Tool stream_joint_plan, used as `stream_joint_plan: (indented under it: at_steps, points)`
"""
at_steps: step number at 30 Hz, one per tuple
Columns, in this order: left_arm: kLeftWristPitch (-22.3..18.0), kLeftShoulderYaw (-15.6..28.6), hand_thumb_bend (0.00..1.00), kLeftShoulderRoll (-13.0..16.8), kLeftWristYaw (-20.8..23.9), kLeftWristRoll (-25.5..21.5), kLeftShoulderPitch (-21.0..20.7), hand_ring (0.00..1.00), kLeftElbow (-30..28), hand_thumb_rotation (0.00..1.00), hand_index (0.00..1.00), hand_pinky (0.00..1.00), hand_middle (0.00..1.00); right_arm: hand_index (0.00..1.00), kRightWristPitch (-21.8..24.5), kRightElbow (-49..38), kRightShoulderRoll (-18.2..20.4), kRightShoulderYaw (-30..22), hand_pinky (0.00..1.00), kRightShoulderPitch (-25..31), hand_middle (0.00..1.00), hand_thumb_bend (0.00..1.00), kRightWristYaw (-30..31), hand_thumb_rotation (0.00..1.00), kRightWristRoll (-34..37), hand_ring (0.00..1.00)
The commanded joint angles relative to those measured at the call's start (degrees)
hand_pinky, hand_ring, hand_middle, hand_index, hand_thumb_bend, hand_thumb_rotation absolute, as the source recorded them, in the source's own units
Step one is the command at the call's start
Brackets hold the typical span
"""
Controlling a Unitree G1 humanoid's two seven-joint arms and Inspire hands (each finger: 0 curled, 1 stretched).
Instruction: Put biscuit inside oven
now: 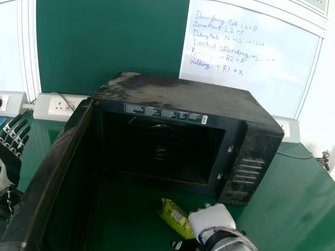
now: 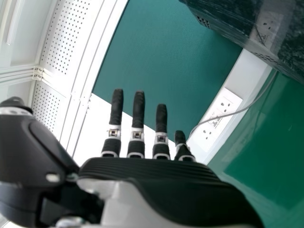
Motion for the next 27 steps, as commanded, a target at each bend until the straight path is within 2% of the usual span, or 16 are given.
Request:
stream_joint_plan:
  at_steps: [1,2,6,11,22,27]
  points:
    - [0.45,-0.39,0.20,0.22,0.20,-0.39,-0.03,0.89,-0.68,0.76,0.74,0.99,0.80,0.91,-0.51,1.22,0.30,-0.17,0.90,0.40,0.94,0.89,-1.09,0.33,-0.18,0.93]
    - [0.46,-0.43,0.20,0.26,0.25,-0.31,-0.03,0.89,-0.72,0.76,0.74,0.99,0.81,0.92,-0.19,1.66,0.79,-0.18,0.91,0.64,0.95,0.91,-1.25,0.34,-0.34,0.93]
    - [0.58,-0.25,0.20,0.29,0.45,-0.60,-0.17,0.90,-0.41,0.77,0.76,1.00,0.82,0.93,0.72,2.91,2.18,-0.09,0.92,2.05,0.95,0.84,-3.06,0.31,-1.42,0.94]
    - [0.48,-0.35,0.21,0.38,0.36,-0.40,0.05,0.92,-0.65,0.72,0.76,1.00,0.84,0.93,0.85,4.47,2.79,0.03,0.94,3.14,0.95,0.86,-4.58,0.32,-2.01,0.95]
    - [0.29,-0.19,0.21,0.46,0.09,-0.31,0.18,0.93,-0.33,0.76,0.79,1.00,0.87,0.93,1.43,6.48,2.99,-0.18,0.94,3.06,0.95,0.87,-7.20,0.31,-2.06,0.94]
    - [0.34,-0.23,0.21,0.71,-0.11,-0.08,0.24,0.93,-0.26,0.76,0.80,1.00,0.86,0.93,1.91,7.36,3.21,-0.39,0.95,2.92,0.96,0.85,-7.95,0.34,-1.50,0.95]
